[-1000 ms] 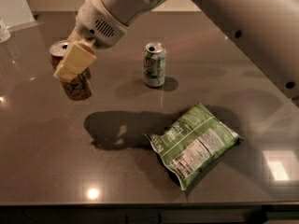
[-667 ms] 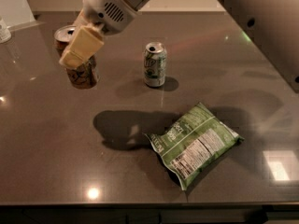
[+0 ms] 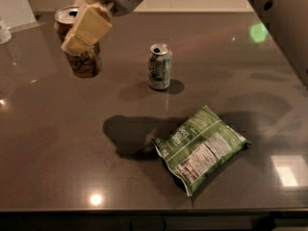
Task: Pick orange can
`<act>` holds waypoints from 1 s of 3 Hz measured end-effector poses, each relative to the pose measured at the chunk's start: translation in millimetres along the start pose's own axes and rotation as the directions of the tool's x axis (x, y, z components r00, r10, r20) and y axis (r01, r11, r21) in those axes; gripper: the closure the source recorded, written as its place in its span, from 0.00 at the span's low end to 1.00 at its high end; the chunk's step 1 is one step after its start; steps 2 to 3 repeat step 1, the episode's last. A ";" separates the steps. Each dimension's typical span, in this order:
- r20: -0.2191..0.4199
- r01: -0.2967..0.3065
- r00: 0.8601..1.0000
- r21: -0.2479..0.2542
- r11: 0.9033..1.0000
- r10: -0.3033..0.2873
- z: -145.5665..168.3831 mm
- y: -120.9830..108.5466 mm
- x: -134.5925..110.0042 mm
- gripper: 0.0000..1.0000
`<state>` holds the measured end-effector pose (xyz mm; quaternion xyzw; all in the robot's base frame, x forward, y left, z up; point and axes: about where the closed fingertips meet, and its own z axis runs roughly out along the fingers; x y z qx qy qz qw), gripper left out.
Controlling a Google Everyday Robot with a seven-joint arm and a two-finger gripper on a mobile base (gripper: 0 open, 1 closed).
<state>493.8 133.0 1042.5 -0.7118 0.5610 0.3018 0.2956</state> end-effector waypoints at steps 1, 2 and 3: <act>0.000 0.000 1.000 0.000 1.000 0.000 0.0 0.0 -0.1 1.00; 0.000 0.000 1.000 0.000 1.000 0.000 0.0 0.0 -0.1 1.00; 0.000 0.000 1.000 0.000 1.000 0.000 0.0 0.0 -0.1 1.00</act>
Offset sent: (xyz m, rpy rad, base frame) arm 0.0000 0.0000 0.0000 0.0000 0.0000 0.0000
